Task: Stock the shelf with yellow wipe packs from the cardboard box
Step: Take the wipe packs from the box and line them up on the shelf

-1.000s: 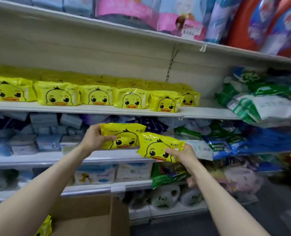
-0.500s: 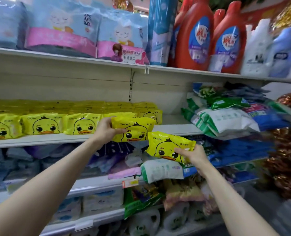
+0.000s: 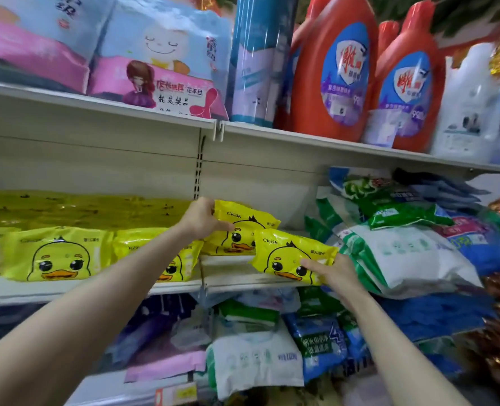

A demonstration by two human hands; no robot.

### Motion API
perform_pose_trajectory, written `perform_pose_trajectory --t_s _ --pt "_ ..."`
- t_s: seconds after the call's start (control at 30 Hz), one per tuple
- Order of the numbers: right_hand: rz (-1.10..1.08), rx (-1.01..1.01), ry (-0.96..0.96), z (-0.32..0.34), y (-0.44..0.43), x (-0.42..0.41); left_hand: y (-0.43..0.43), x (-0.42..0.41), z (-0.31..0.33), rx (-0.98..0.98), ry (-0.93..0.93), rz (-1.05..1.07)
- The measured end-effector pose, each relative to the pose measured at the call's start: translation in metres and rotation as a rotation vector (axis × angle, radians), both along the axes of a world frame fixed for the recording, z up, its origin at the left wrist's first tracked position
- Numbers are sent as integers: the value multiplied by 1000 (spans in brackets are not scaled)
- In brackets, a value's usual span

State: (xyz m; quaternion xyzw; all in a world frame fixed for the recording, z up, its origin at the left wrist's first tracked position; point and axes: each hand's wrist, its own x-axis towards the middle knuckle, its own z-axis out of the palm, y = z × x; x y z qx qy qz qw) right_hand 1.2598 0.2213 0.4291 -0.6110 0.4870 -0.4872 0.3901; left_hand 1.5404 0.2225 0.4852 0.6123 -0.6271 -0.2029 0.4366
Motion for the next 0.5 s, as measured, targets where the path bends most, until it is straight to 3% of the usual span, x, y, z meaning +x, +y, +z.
perform_pose_trajectory --t_s 0.23,0.4,0.5 --pt "52 29 45 -10 -76 4 -70 -7 -9 127 -227 85" --pt "105 63 68 -21 -109 13 -87 -5 -18 281 -284 154" --pt "142 78 86 -23 -120 17 -89 2 -15 239 -334 172"
